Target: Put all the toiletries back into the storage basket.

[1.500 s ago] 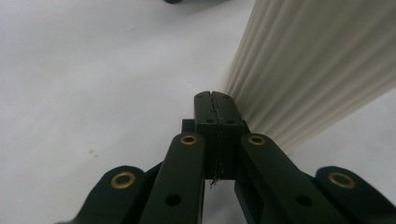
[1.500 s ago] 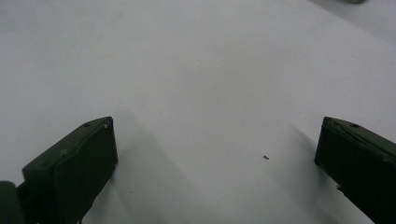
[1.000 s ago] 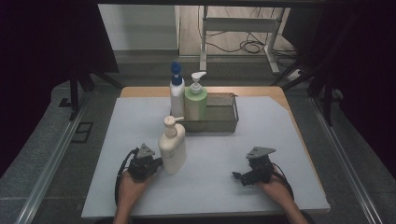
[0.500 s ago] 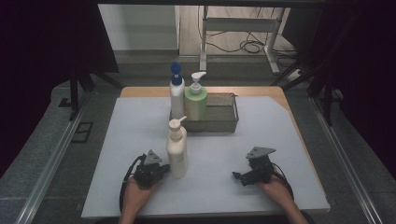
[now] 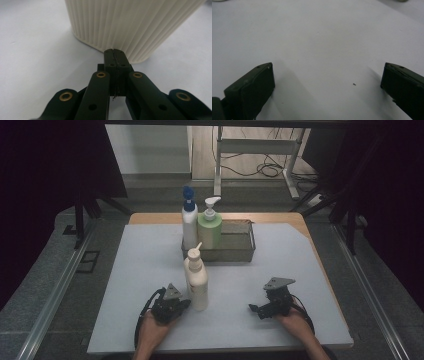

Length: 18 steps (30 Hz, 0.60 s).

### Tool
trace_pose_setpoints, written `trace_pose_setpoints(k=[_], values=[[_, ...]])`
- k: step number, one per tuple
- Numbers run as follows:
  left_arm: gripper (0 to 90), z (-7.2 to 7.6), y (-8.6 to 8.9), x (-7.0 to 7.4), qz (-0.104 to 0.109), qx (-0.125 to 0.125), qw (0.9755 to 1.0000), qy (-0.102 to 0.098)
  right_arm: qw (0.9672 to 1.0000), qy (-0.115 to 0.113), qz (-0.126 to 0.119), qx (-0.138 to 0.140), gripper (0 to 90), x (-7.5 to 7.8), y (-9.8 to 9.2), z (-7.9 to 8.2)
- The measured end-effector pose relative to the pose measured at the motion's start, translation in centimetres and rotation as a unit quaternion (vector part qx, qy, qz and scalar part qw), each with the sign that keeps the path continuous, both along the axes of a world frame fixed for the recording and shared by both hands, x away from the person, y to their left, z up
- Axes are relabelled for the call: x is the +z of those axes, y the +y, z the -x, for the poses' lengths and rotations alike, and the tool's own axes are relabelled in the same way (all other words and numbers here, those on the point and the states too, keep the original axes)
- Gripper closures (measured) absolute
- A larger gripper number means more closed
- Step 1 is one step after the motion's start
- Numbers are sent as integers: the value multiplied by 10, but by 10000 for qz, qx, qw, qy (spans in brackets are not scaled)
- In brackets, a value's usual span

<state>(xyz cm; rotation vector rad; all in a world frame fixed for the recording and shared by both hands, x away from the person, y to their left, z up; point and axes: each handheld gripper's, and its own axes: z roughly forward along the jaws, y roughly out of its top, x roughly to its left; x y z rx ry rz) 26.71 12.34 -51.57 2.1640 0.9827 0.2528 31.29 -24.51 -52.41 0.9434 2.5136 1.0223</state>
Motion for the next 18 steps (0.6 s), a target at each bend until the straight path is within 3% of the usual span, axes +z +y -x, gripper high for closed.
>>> trace_pose_setpoints(k=[10, 18], values=[[894, 2, -18, -1, 11, -308, 9995, -9, 10000, 4, -4, -2, 0, 0, 0, 0], [894, 0, -33, -2, 76, -396, 9991, -86, 10000, 6, -6, -2, 0, 0, 0, 0]])
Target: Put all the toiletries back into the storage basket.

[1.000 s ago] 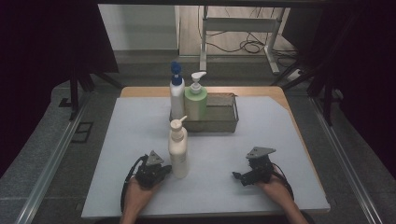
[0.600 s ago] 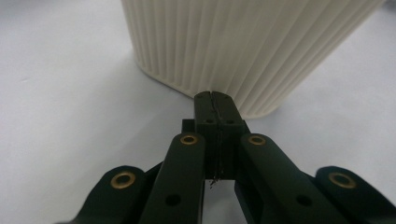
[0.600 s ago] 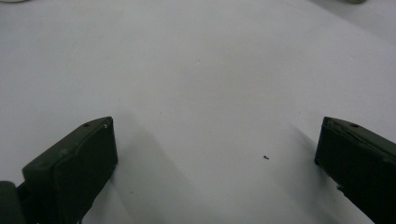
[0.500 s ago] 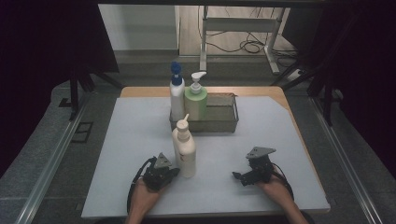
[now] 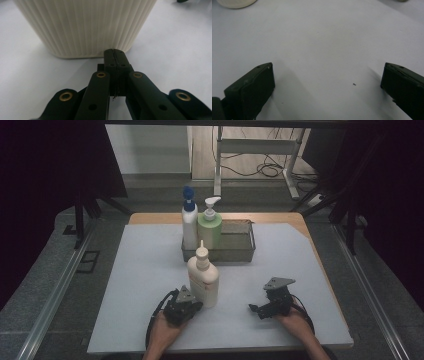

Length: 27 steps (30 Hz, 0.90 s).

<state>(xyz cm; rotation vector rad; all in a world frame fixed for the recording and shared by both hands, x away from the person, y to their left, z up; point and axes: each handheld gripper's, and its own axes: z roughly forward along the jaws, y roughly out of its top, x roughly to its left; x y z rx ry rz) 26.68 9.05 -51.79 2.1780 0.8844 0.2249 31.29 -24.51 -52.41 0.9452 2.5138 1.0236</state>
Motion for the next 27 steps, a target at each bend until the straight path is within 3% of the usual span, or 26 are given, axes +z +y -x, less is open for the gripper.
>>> trace_pose_setpoints(k=[8, 19, 27], values=[[894, -4, -10, -2, 52, -18, 10000, -46, 10000, 1, 3, -1, 0, 0, 0, 0], [890, 3, 1, 5, 91, 74, 9998, -133, 10000, 12, 28, 0, 0, 1, 0, 0], [724, 8, 6, 9, -131, 182, 9992, -332, 10000, -23, 11, 19, 9, 2, 0, 1]])
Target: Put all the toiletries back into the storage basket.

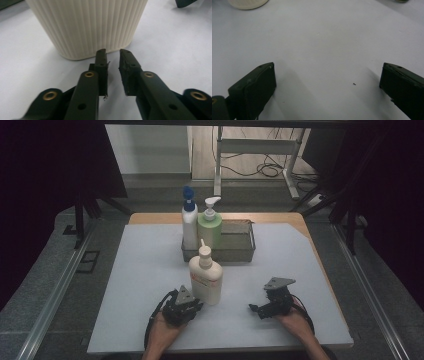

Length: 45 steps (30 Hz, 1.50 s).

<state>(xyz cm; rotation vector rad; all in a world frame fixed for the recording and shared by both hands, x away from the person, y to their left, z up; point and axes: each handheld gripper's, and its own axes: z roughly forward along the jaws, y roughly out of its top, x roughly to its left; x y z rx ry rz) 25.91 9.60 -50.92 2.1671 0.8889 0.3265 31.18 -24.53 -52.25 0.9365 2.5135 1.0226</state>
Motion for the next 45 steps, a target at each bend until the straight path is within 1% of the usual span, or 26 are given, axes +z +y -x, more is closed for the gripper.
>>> trace_pose_setpoints(k=[6, 9, 12, 16, 18, 20, 21, 23, 27, 29, 30, 32, 34, 38, 41, 42, 45], values=[[592, 3, 6, 0, -140, 135, 9998, -64, 10000, -16, -3, 69, 7, 2, -1, 3], [527, 6, 10, 0, -113, 218, 9997, -64, 10000, -36, -43, 82, 0, 3, 0, 4], [443, 9, 15, 0, -189, 341, 9992, -83, 9998, -71, -64, 153, 0, 5, 1, 6], [367, 14, 23, 0, -257, 458, 9986, -71, 9996, -95, -104, 227, 0, 8, 3, 8], [314, 14, 27, 0, -231, 518, 9984, -28, 9994, -128, -108, 292, 0, 11, 4, 9], [279, 13, 30, 0, -171, 565, 9983, -14, 9993, -164, -129, 315, 0, 14, 5, 11], [260, 13, 31, 0, -176, 602, 9980, 9, 9992, -177, -145, 335, 0, 15, 6, 11], [215, 11, 33, -2, -102, 654, 9978, 52, 9990, -197, -178, 364, 0, 16, 7, 12], [142, 8, 34, -8, -173, 688, 9974, 143, 9983, -223, -339, 408, 0, 20, 8, 13], [138, 8, 35, -10, -189, 720, 9971, 159, 9981, -231, -397, 404, 0, 23, 8, 14], [136, 7, 36, -11, -128, 744, 9970, 177, 9980, -228, -431, 411, 0, 24, 8, 14], [132, 6, 36, -13, -131, 774, 9967, 208, 9977, -202, -507, 411, 0, 25, 8, 13], [131, 5, 36, -13, -129, 805, 9965, 189, 9975, -204, -526, 421, 0, 26, 10, 14], [133, 4, 37, -13, -125, 839, 9961, 246, 9979, -189, -445, 439, 0, 28, 13, 14], [132, 5, 36, -14, -218, 832, 9961, 214, 9978, -153, -503, 402, 0, 31, 15, 14], [132, 5, 34, -14, -298, 823, 9960, 187, 9978, -142, -515, 395, 0, 32, 16, 14], [130, 5, 35, -14, -284, 822, 9960, 196, 9977, -167, -554, 355, 0, 36, 19, 15]])
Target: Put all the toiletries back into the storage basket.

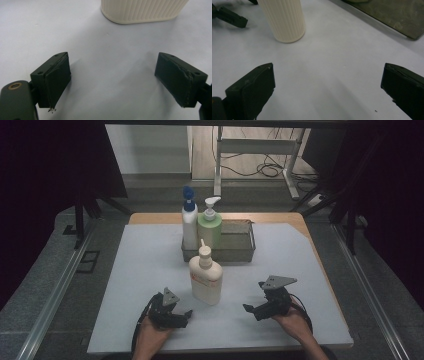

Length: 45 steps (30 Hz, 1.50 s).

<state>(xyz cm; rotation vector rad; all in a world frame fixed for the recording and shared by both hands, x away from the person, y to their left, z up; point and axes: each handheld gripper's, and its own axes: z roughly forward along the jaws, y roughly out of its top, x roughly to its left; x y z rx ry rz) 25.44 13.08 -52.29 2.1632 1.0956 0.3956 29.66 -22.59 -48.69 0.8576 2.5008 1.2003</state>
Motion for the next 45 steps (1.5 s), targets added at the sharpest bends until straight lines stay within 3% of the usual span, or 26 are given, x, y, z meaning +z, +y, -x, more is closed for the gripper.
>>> trace_pose_setpoints(k=[15, 28, 45], values=[[130, 0, 0, 0, -1, 10, 10000, -11, 9992, 68, -226, 329, 26, 12, 30, -1], [131, 0, 0, 0, -4, 13, 10000, -14, 9977, -110, -411, 523, 80, 33, 53, -3], [131, 0, 0, 0, -1, 11, 10000, -9, 9976, -218, -341, 555, 129, 56, 87, -11]])
